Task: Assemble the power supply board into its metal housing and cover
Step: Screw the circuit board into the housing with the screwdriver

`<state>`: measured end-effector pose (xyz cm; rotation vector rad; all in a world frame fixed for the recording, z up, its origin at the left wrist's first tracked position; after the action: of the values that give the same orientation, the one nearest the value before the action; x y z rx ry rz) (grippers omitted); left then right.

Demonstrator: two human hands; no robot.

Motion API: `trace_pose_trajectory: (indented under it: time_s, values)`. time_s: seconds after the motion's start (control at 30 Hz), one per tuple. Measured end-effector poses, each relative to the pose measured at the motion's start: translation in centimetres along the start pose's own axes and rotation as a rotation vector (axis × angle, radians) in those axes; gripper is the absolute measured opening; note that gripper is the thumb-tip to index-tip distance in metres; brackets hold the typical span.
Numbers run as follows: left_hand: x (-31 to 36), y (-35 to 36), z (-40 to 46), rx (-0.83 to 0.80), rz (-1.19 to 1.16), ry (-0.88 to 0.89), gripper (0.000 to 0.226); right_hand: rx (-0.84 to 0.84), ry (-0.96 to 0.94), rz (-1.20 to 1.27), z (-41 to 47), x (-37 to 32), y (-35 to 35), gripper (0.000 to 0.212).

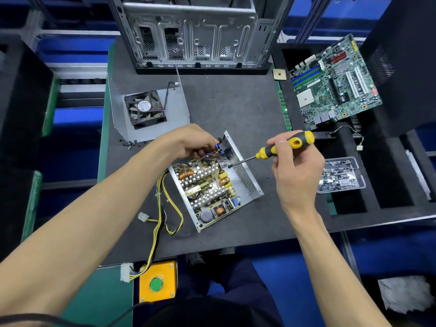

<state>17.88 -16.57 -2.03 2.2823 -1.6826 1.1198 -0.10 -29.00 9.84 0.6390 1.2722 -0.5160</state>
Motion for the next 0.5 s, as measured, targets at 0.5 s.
trace_pose_trajectory:
  time_s: [0.5]
  values:
    - [-0.3,-0.34,0.44,0.021,0.012,0.011,0.022,-0.03,-0.067,-0.09,-0.2,0.16,0.23,0.02]
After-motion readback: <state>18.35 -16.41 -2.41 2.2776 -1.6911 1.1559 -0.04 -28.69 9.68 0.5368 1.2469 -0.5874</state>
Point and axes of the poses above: each hand's wrist, its own z-axis towards the middle knuckle, its own y-axis out of the palm, x = y × z, the point moved 6 cm from there along z, towards the middle knuckle, and after that the axes turned 15 degrees about z, right-handed, at the moved point
